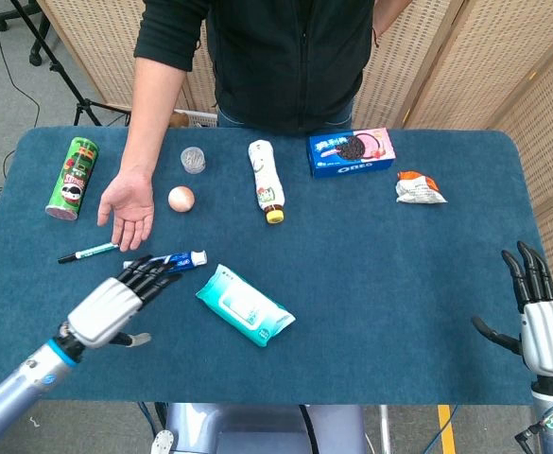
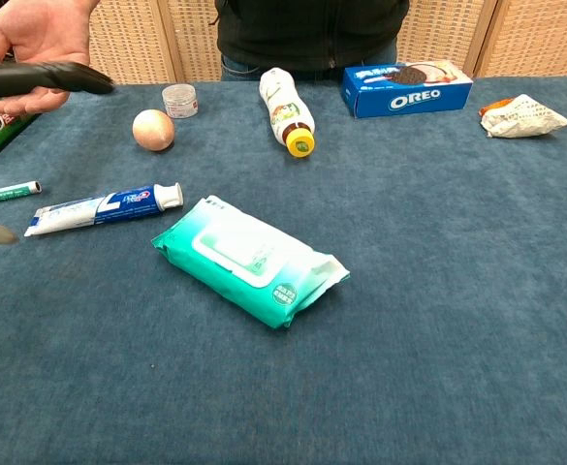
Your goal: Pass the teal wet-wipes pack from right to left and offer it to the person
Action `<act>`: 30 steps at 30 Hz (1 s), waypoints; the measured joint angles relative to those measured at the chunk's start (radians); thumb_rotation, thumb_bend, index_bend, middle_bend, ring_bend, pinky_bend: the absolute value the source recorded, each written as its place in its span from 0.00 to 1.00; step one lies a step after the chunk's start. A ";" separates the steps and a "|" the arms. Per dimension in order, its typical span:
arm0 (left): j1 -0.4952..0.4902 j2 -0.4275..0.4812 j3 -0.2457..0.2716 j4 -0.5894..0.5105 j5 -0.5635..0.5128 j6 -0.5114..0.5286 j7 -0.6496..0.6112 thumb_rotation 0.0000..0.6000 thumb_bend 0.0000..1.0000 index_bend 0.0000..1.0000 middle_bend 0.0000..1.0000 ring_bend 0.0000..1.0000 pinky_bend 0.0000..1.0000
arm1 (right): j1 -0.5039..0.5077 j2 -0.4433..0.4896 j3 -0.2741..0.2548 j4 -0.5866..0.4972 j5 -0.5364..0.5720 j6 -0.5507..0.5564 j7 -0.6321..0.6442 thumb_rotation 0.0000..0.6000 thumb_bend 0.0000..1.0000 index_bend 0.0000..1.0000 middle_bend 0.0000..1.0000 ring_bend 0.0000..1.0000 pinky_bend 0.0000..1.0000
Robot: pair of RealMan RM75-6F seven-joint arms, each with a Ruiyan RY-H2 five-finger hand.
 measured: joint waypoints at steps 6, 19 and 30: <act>-0.120 -0.105 -0.040 -0.003 -0.103 -0.202 0.115 1.00 0.00 0.02 0.00 0.00 0.00 | -0.027 0.003 0.034 0.020 0.000 -0.025 0.063 1.00 0.00 0.00 0.00 0.00 0.23; -0.285 -0.348 -0.095 0.105 -0.338 -0.396 0.373 1.00 0.00 0.02 0.00 0.00 0.00 | -0.053 0.025 0.076 0.058 -0.025 -0.112 0.136 1.00 0.00 0.00 0.00 0.00 0.13; -0.351 -0.460 -0.102 0.185 -0.481 -0.422 0.494 1.00 0.00 0.14 0.07 0.02 0.15 | -0.075 0.029 0.112 0.053 -0.030 -0.127 0.154 1.00 0.00 0.00 0.00 0.00 0.12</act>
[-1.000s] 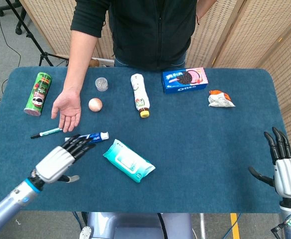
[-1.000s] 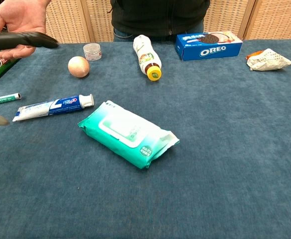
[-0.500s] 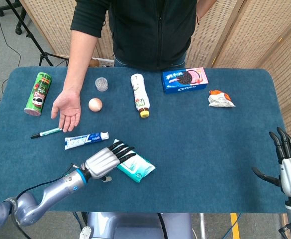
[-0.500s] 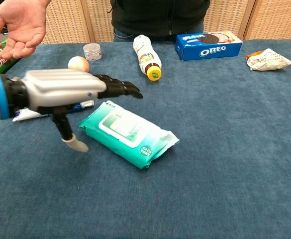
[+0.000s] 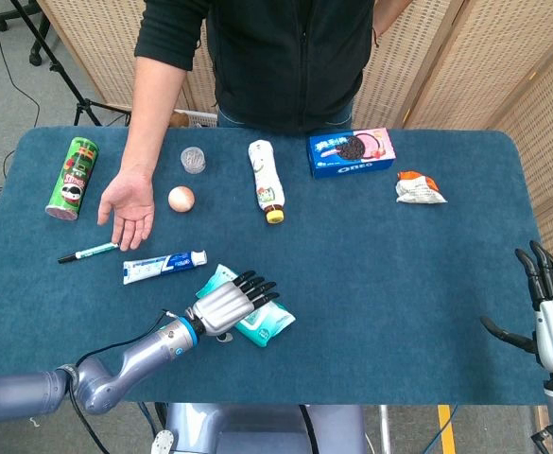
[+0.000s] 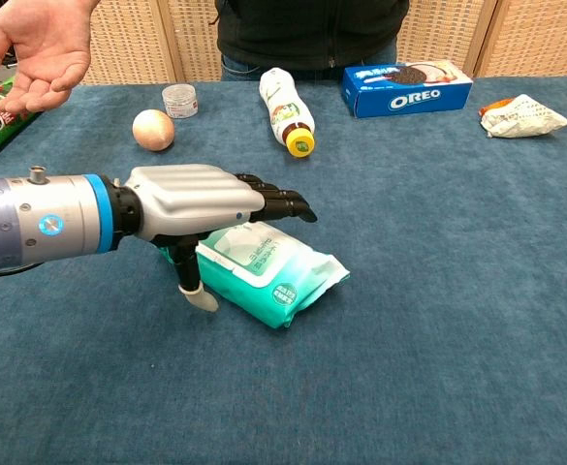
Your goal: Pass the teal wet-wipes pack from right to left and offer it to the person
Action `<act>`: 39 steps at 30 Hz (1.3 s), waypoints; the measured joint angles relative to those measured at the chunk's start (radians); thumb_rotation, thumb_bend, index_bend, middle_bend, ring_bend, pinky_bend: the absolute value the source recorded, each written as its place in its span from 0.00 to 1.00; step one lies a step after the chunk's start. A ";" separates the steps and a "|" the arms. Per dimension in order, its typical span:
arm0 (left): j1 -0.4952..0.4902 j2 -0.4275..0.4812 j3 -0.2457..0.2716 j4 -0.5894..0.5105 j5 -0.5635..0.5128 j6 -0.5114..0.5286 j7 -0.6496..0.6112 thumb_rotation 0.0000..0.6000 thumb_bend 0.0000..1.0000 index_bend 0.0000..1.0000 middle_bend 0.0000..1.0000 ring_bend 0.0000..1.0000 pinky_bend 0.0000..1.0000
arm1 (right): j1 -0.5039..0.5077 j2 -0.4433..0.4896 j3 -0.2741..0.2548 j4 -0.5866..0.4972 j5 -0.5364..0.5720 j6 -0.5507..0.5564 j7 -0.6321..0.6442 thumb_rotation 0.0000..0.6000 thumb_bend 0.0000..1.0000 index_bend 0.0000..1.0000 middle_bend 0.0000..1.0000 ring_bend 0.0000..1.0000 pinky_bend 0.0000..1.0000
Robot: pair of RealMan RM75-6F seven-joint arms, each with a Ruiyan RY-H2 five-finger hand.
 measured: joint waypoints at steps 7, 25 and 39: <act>-0.007 -0.064 0.021 0.049 -0.041 0.049 0.053 1.00 0.20 0.65 0.49 0.33 0.48 | -0.013 0.003 0.015 -0.004 -0.013 -0.011 0.007 1.00 0.00 0.00 0.00 0.00 0.12; 0.039 0.150 0.019 -0.163 0.134 0.300 0.029 1.00 0.34 0.75 0.57 0.39 0.52 | -0.035 0.000 0.041 -0.023 -0.046 -0.025 -0.009 1.00 0.00 0.00 0.00 0.00 0.11; 0.146 0.592 -0.067 -0.442 0.049 0.466 0.091 1.00 0.34 0.75 0.58 0.40 0.52 | -0.044 -0.002 0.049 -0.037 -0.068 -0.033 -0.017 1.00 0.00 0.00 0.00 0.00 0.11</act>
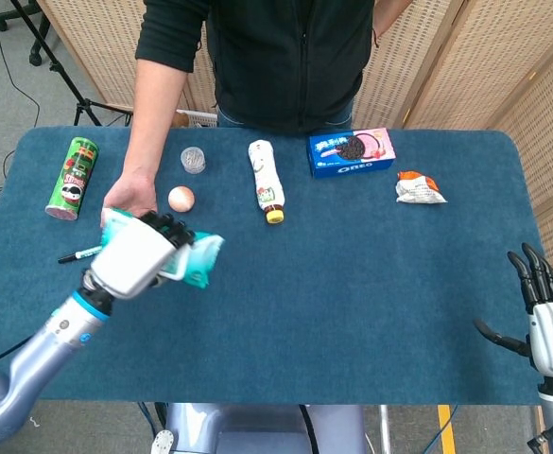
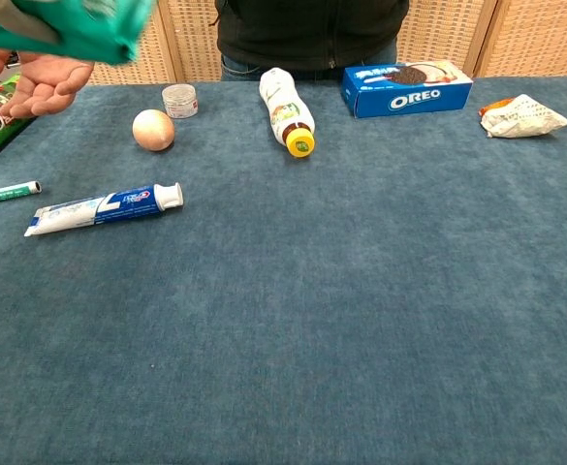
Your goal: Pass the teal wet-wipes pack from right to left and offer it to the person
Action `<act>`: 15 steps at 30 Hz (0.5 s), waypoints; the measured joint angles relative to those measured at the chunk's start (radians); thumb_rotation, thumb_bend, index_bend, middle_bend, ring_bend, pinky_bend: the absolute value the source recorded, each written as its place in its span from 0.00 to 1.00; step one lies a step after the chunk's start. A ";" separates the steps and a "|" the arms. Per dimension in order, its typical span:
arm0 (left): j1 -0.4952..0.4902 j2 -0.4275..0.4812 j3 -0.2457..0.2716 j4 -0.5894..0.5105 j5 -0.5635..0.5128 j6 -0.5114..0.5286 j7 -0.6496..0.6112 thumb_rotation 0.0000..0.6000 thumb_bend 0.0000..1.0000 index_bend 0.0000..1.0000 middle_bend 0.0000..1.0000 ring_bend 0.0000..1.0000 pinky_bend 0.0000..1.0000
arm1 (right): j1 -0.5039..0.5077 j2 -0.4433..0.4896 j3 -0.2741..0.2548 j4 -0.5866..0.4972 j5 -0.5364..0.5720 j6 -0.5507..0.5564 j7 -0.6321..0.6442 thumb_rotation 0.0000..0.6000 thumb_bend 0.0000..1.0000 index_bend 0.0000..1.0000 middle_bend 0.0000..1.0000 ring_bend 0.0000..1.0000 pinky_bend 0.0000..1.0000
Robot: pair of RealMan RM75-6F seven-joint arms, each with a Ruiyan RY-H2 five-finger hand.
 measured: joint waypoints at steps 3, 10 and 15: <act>0.022 0.029 -0.012 0.013 -0.052 0.016 0.001 1.00 0.34 0.75 0.58 0.40 0.52 | -0.003 0.002 0.002 -0.002 -0.002 0.001 0.003 1.00 0.00 0.00 0.00 0.00 0.11; 0.037 -0.004 -0.002 0.162 -0.094 -0.009 -0.077 1.00 0.30 0.75 0.58 0.40 0.52 | -0.005 0.002 0.005 -0.005 -0.004 -0.009 0.004 1.00 0.00 0.00 0.00 0.00 0.11; 0.031 -0.087 0.006 0.302 -0.109 -0.042 -0.159 1.00 0.23 0.75 0.53 0.38 0.52 | -0.005 0.001 0.008 -0.005 -0.002 -0.017 0.006 1.00 0.00 0.00 0.00 0.00 0.11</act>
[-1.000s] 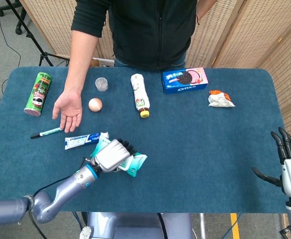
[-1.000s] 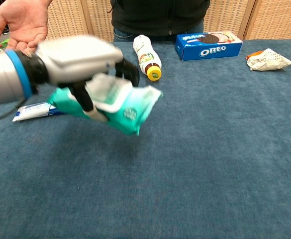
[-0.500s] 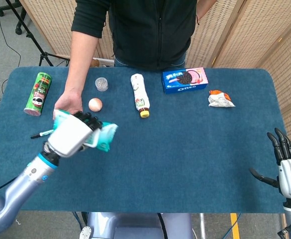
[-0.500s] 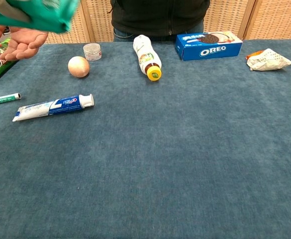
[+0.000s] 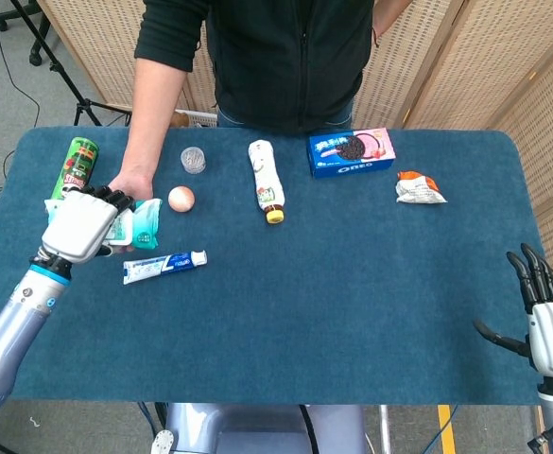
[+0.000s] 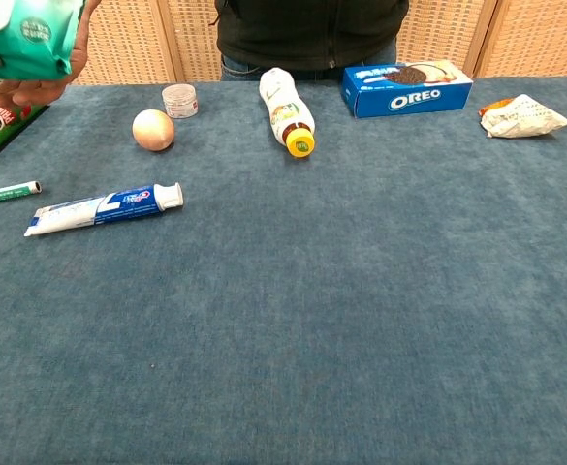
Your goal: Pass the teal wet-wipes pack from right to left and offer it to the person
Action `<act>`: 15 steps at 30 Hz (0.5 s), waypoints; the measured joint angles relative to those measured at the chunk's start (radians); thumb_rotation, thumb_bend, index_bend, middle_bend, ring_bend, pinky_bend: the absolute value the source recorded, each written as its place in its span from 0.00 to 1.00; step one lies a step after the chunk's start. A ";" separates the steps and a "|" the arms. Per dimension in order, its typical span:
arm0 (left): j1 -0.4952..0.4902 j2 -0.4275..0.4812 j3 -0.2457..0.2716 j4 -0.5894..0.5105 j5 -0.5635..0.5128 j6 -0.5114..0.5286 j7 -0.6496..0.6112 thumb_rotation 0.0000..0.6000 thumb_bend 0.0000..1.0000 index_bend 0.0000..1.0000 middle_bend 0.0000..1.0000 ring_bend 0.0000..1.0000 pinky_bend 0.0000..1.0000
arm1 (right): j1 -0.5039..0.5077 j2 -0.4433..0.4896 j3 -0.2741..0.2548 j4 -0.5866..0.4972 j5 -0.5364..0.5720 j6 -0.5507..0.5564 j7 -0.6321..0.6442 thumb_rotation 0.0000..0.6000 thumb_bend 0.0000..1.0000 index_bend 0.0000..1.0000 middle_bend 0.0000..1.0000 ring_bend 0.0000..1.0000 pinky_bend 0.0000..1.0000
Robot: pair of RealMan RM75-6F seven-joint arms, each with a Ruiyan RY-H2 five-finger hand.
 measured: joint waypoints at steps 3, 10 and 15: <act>-0.009 -0.053 0.001 0.070 -0.009 -0.008 -0.002 1.00 0.05 0.45 0.14 0.11 0.32 | 0.000 0.000 0.003 0.000 0.003 -0.004 0.002 1.00 0.00 0.00 0.00 0.00 0.11; -0.015 -0.104 -0.021 0.101 -0.099 -0.015 -0.010 1.00 0.00 0.04 0.00 0.00 0.02 | -0.003 0.002 0.008 0.002 0.007 -0.011 0.012 1.00 0.00 0.00 0.00 0.00 0.11; 0.003 -0.067 -0.043 0.046 -0.083 0.017 -0.078 1.00 0.00 0.04 0.00 0.00 0.01 | -0.004 0.003 0.010 0.000 0.003 -0.011 0.014 1.00 0.00 0.00 0.00 0.00 0.11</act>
